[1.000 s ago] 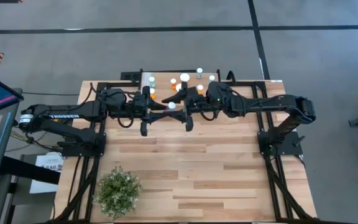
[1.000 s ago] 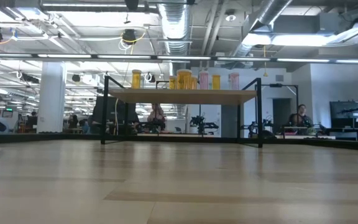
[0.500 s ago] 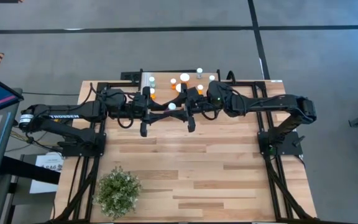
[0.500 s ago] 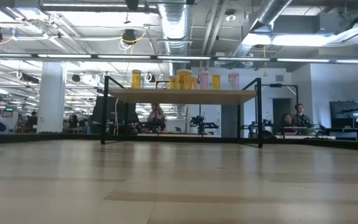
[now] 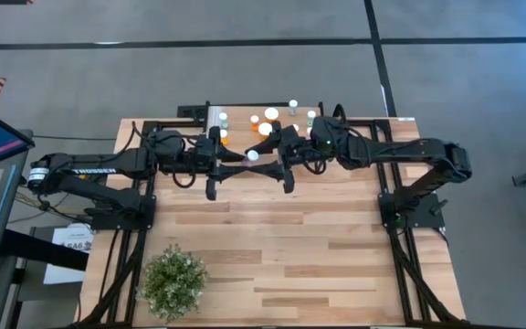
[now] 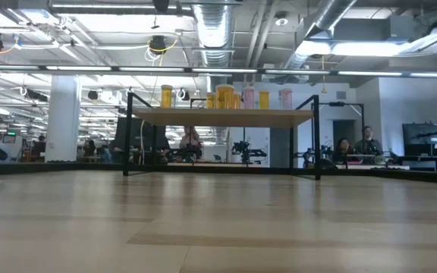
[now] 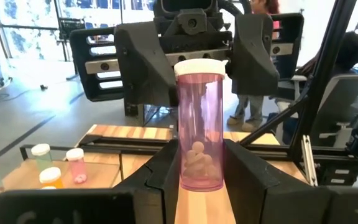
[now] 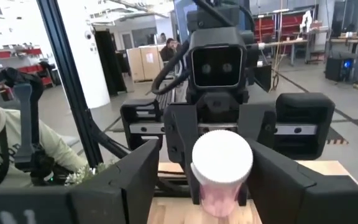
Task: Pick and place medicine bottles onto shelf by color
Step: Put the violet bottle on the shelf
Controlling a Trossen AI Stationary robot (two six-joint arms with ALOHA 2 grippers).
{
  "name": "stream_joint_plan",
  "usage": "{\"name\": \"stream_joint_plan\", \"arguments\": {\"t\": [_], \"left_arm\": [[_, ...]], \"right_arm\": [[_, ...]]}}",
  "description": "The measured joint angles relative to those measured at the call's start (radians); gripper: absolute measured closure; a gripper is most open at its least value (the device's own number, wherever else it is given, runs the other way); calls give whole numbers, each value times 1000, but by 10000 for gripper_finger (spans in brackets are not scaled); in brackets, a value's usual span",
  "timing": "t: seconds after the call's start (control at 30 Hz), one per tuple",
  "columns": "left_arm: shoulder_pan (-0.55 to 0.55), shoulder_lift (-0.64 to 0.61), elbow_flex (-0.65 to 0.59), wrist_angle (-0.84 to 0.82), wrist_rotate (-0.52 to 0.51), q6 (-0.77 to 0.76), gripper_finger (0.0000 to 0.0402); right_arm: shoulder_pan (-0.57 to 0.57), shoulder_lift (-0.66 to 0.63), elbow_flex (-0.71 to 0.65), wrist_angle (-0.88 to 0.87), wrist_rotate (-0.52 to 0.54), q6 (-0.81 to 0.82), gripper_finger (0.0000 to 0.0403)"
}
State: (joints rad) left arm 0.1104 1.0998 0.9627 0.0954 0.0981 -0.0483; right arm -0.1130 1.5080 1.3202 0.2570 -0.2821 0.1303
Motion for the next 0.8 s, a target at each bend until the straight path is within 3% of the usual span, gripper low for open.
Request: {"name": "stream_joint_plan", "arguments": {"t": [0.27,0.8], "left_arm": [[0,0,0,0,-1,0,308],[0,0,0,-1,1,0,308]], "right_arm": [[-14,-6,1,-16,0,12,175],[-13,-6,1,-18,3,0,275]]}}
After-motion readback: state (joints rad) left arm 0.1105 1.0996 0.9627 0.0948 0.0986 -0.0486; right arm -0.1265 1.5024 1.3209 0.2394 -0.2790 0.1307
